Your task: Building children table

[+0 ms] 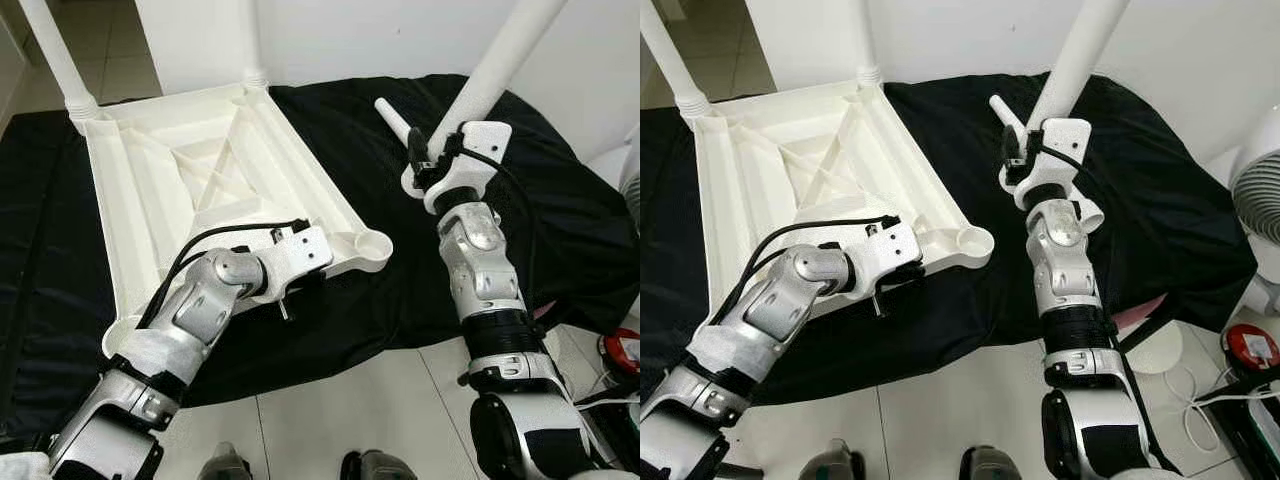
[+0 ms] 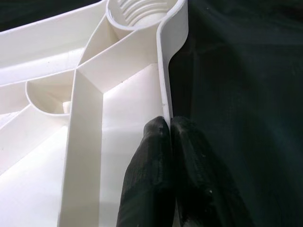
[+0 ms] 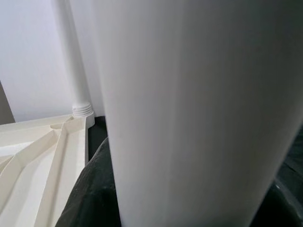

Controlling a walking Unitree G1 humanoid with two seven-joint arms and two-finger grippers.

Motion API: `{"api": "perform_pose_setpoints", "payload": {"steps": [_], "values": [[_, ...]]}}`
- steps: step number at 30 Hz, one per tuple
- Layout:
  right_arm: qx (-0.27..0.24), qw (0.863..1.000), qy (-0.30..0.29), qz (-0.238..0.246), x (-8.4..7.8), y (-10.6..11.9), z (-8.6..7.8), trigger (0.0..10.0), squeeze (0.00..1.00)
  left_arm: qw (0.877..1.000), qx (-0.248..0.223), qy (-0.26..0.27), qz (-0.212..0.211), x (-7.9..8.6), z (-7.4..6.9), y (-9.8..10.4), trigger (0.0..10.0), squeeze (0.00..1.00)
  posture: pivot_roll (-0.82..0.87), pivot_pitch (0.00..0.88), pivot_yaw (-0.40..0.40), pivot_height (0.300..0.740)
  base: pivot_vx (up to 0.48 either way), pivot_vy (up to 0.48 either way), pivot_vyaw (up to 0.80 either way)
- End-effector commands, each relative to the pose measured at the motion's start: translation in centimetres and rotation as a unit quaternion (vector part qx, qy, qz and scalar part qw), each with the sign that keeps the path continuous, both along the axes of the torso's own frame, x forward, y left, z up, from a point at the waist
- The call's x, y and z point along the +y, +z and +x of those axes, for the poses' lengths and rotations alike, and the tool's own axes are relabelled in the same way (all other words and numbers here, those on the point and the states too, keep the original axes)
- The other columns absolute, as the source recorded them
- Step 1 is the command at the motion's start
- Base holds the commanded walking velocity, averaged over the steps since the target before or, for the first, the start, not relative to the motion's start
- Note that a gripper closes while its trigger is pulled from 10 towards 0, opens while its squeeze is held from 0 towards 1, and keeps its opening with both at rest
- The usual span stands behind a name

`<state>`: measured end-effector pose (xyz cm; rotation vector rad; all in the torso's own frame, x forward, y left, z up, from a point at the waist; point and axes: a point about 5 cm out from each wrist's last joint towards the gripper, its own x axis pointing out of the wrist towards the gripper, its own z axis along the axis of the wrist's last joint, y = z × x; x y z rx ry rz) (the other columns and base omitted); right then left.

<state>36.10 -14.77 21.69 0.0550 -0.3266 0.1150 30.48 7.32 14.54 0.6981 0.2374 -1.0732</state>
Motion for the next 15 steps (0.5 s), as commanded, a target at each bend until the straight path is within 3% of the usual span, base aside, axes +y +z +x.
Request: {"api": "perform_pose_setpoints", "payload": {"steps": [1,2,3,4,5,6,10,13,14,15], "values": [[-0.008,1.000,0.003,-0.008,0.1,0.4,0.1,10.0,0.00,0.999,0.021,-0.028,0.011,-0.3,-0.8,-0.5,0.0,0.00,0.06,0.019,-0.021,0.740,0.000,0.000,0.00],[-0.008,1.000,0.003,-0.008,0.1,0.4,0.1,10.0,0.00,0.999,0.021,-0.028,0.011,-0.3,-0.8,-0.5,0.0,0.00,0.06,0.019,-0.021,0.740,0.000,0.000,0.00],[-0.007,1.000,0.003,-0.009,0.1,0.4,0.2,10.0,0.00,0.999,0.025,-0.033,-0.006,-0.9,-1.2,-0.2,3.9,0.00,0.06,0.019,-0.021,0.740,0.000,0.000,0.00],[-0.006,1.000,0.005,-0.009,0.1,0.3,0.2,10.0,0.00,0.998,0.029,-0.047,-0.019,-1.7,-1.8,0.1,3.7,0.00,0.06,0.010,-0.027,0.740,0.000,0.000,0.00],[-0.005,1.000,0.006,-0.010,0.1,0.3,0.3,10.0,0.00,0.997,0.033,-0.058,-0.026,-2.3,-2.2,0.2,6.2,0.00,0.06,0.010,-0.027,0.740,0.000,0.000,0.00],[-0.004,1.000,0.006,-0.010,0.1,0.3,0.3,10.0,0.00,0.997,0.036,-0.068,-0.026,-2.6,-2.6,0.3,10.0,0.00,0.06,0.010,-0.027,0.740,0.000,0.000,0.00],[-0.002,1.000,0.007,-0.013,0.1,0.2,0.3,10.0,0.00,0.995,0.035,-0.089,-0.017,-2.4,-3.3,0.3,10.0,0.00,0.05,0.005,-0.029,0.740,0.000,0.000,0.00],[0.006,1.000,0.013,-0.019,0.1,-0.3,0.2,10.0,0.00,0.994,0.047,-0.085,-0.047,-2.4,-3.3,0.9,10.0,0.00,0.05,0.000,-0.035,0.740,0.000,0.000,0.00],[0.008,1.000,0.015,-0.022,0.1,-0.5,0.1,10.0,0.00,0.994,0.050,-0.079,-0.060,-2.4,-3.1,1.2,10.0,1.00,0.05,0.000,-0.038,0.740,0.000,0.000,0.00],[0.011,0.999,0.018,-0.024,0.2,-0.7,0.1,10.0,0.00,0.994,0.050,-0.074,-0.069,-2.3,-3.0,1.5,10.0,1.00,0.05,0.000,-0.039,0.740,0.000,0.000,0.00]]}}
